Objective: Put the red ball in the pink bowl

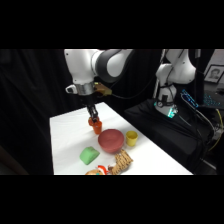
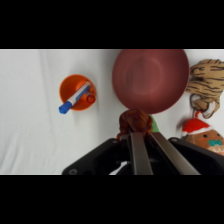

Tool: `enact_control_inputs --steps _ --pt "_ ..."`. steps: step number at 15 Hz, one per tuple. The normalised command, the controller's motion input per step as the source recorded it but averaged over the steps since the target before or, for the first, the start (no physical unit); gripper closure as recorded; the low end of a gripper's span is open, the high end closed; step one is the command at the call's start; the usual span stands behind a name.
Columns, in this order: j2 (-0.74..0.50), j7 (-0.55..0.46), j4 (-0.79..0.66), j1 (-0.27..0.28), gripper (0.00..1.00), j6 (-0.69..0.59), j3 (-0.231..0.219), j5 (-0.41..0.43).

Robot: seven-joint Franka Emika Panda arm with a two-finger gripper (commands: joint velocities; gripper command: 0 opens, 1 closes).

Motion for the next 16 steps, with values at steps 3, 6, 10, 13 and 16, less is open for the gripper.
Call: enact_control_inputs --steps 3,6,10,13,16 --pt "-0.42 0.01 -0.57 0.067 0.98 0.32 0.032 -0.041" --pt "-0.33 0.03 -0.5 0.062 0.98 0.33 0.026 -0.039" --pt "-0.19 0.06 -0.41 0.066 0.98 0.36 0.02 -0.066" --pt "-0.05 0.04 -0.26 0.044 0.98 0.36 0.014 -0.043" --pt "0.0 -0.01 -0.18 0.026 0.98 0.36 0.022 0.015"
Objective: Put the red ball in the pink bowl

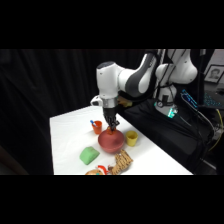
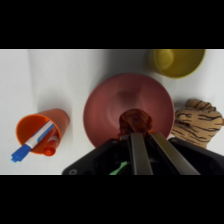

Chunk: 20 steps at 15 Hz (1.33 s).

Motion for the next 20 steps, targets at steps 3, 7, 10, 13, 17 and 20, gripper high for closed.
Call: enact_control_inputs --steps 3,7,10,13,17,20 --pt "0.06 -0.05 -0.11 0.013 0.98 0.33 0.023 0.044" --pt "0.1 -0.01 -0.03 0.018 0.59 0.27 -0.002 -0.001" --pt "0.04 0.02 0.03 0.032 0.35 0.06 -0.008 -0.014" --pt "-0.09 -0.01 0.02 0.038 0.11 -0.07 0.006 -0.016" --pt "-0.26 -0.02 0.01 0.04 0.0 -0.28 0.01 -0.023" --pt "-0.31 0.01 0.04 0.037 0.0 -0.44 0.001 -0.037"
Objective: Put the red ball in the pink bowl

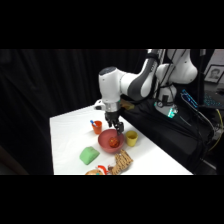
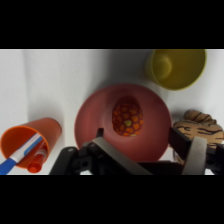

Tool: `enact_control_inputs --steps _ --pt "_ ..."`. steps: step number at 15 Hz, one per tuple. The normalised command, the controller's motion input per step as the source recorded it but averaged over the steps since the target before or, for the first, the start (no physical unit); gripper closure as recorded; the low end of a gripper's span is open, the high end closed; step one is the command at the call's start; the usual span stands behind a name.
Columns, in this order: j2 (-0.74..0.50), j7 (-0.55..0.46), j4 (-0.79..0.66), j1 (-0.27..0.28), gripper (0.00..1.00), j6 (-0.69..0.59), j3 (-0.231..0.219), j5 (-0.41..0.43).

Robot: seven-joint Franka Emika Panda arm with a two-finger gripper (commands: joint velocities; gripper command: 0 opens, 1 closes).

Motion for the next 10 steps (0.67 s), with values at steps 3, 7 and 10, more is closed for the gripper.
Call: enact_control_inputs --steps 3,7,10 --pt "-0.29 0.01 0.13 0.026 0.0 -0.46 -0.006 -0.043" --pt "-0.23 0.02 0.21 0.015 0.0 -0.41 -0.011 -0.045" --pt "-0.19 -0.02 0.21 0.001 0.0 -0.31 -0.012 -0.016"
